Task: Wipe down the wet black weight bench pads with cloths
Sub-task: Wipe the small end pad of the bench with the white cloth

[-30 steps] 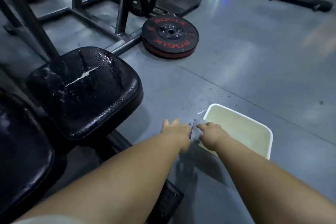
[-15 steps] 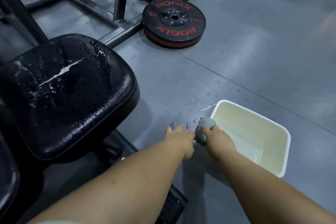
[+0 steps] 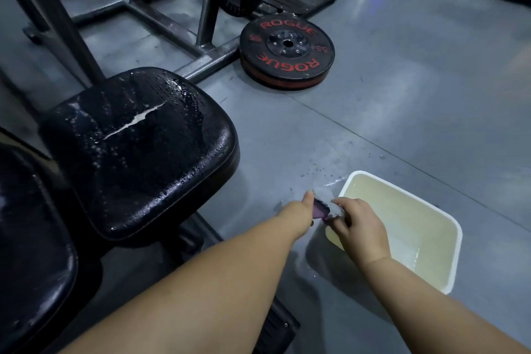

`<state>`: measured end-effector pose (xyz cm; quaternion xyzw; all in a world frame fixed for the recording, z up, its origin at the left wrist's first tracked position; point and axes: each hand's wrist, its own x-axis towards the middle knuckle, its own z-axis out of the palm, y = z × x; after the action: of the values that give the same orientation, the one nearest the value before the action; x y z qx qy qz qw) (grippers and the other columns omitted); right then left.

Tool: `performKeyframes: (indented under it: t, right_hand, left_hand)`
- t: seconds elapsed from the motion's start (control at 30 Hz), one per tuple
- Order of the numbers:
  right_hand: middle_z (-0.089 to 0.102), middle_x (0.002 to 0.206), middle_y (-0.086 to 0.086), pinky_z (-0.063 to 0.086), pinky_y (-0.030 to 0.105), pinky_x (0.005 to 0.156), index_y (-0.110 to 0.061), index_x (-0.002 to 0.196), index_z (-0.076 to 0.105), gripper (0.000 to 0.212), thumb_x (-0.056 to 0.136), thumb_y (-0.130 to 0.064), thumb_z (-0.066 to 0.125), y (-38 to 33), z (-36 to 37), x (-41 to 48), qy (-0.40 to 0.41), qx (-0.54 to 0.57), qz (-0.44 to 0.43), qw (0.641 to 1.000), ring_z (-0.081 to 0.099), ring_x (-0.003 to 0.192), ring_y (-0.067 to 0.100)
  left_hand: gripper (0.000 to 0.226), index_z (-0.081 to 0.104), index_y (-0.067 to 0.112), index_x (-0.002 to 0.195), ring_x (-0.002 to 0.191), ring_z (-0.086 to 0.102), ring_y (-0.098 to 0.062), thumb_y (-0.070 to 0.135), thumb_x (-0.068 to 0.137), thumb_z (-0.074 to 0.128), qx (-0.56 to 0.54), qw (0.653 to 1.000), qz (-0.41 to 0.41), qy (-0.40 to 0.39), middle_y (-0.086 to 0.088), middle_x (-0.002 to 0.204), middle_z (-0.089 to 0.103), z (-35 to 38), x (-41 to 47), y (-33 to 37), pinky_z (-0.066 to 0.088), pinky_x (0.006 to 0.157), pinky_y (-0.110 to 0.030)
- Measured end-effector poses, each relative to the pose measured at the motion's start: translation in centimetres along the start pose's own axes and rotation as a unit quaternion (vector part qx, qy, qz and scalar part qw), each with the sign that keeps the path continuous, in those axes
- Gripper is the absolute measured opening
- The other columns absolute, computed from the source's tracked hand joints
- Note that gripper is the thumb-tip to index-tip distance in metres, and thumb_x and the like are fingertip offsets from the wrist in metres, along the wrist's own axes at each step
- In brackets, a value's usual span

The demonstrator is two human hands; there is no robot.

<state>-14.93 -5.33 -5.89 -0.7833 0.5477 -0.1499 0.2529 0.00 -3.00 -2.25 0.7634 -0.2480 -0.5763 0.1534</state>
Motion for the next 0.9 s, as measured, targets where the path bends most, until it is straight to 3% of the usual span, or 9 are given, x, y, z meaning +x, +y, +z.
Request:
performKeyframes:
  t: [0.17,0.33,0.43,0.5,0.53,0.6,0.67,0.77,0.9]
  right_hand:
    - [0.058,0.086,-0.015,0.035,0.006,0.072,-0.033,0.089,0.055,0.034,0.075,-0.01,0.075,-4.0,-3.3,-2.0,0.027,0.09,-0.081,0.992,0.049,0.083,0.001]
    - [0.057,0.101,-0.018,0.044,0.009,0.078,-0.036,0.091,0.058,0.053,0.068,0.009,0.073,-8.6,-7.1,-4.1,0.039,0.184,-0.115,0.975,0.056,0.095,0.004]
    - [0.058,0.104,-0.024,0.048,0.015,0.077,-0.026,0.091,0.061,0.033,0.069,-0.005,0.074,-12.2,-9.0,-6.4,-0.018,0.297,-0.129,0.946,0.059,0.093,0.013]
    - [0.064,0.085,-0.015,0.048,0.012,0.066,-0.01,0.092,0.059,0.018,0.081,-0.004,0.071,-15.0,-9.8,-8.1,-0.052,0.38,-0.103,0.918,0.06,0.076,0.014]
    - [0.065,0.078,-0.01,0.047,0.013,0.064,-0.009,0.093,0.058,0.012,0.086,-0.006,0.068,-16.4,-10.1,-9.0,-0.056,0.402,-0.082,0.91,0.06,0.071,0.011]
    - [0.065,0.088,-0.007,0.049,0.022,0.074,-0.017,0.099,0.057,0.019,0.085,-0.023,0.069,-18.5,-10.2,-10.1,-0.028,0.381,-0.052,0.923,0.062,0.083,0.008]
    - [0.062,0.104,-0.005,0.049,0.033,0.084,-0.022,0.106,0.056,0.034,0.08,-0.033,0.075,-20.5,-10.2,-10.9,-0.025,0.378,-0.027,0.925,0.061,0.099,0.014]
    - [0.064,0.107,0.004,0.049,0.03,0.059,-0.02,0.113,0.055,0.038,0.08,-0.026,0.073,-23.7,-10.6,-12.4,-0.069,0.412,-0.015,0.908,0.065,0.083,0.028]
    - [0.066,0.068,0.022,0.039,0.03,0.047,-0.011,0.104,0.059,0.019,0.086,-0.009,0.055,-27.1,-11.3,-14.0,-0.062,0.359,-0.047,0.93,0.054,0.048,0.028]
  left_hand:
    - [0.04,0.057,-0.001,0.127,0.11,0.06,-0.03,0.026,0.103,0.04,-0.119,0.989,0.079,0.042,-0.02,0.13,0.059,-1.8,-4.4,1.4,0.049,0.1,-0.04]
    - [0.022,0.055,0.015,0.077,0.097,0.069,-0.034,0.035,0.068,0.05,-0.195,0.969,0.127,0.088,-0.02,0.105,0.07,-3.7,-10.6,1.7,0.057,0.087,-0.047]
    - [0.024,0.053,0.017,0.074,0.085,0.068,-0.032,0.035,0.06,0.051,-0.218,0.958,0.157,0.103,-0.014,0.087,0.068,-5.3,-15.0,0.9,0.058,0.084,-0.045]
    - [0.022,0.049,0.019,0.073,0.064,0.057,-0.026,0.037,0.061,0.053,-0.234,0.951,0.17,0.112,-0.009,0.068,0.058,-6.3,-18.6,0.0,0.055,0.071,-0.038]
    - [0.02,0.047,0.02,0.073,0.056,0.05,-0.023,0.037,0.065,0.055,-0.24,0.948,0.175,0.113,-0.007,0.062,0.053,-6.8,-20.4,-0.5,0.05,0.061,-0.032]
    - [0.019,0.046,0.02,0.074,0.045,0.043,-0.019,0.032,0.08,0.06,-0.252,0.943,0.181,0.119,-0.005,0.057,0.048,-7.8,-23.1,-1.7,0.041,0.051,-0.024]
    - [0.015,0.048,0.02,0.081,0.046,0.046,-0.015,0.027,0.091,0.058,-0.274,0.933,0.196,0.128,-0.006,0.06,0.051,-8.8,-25.0,-3.2,0.044,0.05,-0.024]
    - [0.014,0.051,0.017,0.109,0.079,0.062,-0.019,0.012,0.096,0.052,-0.321,0.916,0.214,0.112,-0.01,0.103,0.063,-10.7,-27.8,-5.4,0.054,0.055,-0.029]
    - [0.018,0.048,0.018,0.111,0.098,0.061,-0.027,0.011,0.094,0.05,-0.305,0.911,0.228,0.155,-0.013,0.122,0.058,-12.8,-31.1,-7.8,0.055,0.058,-0.033]
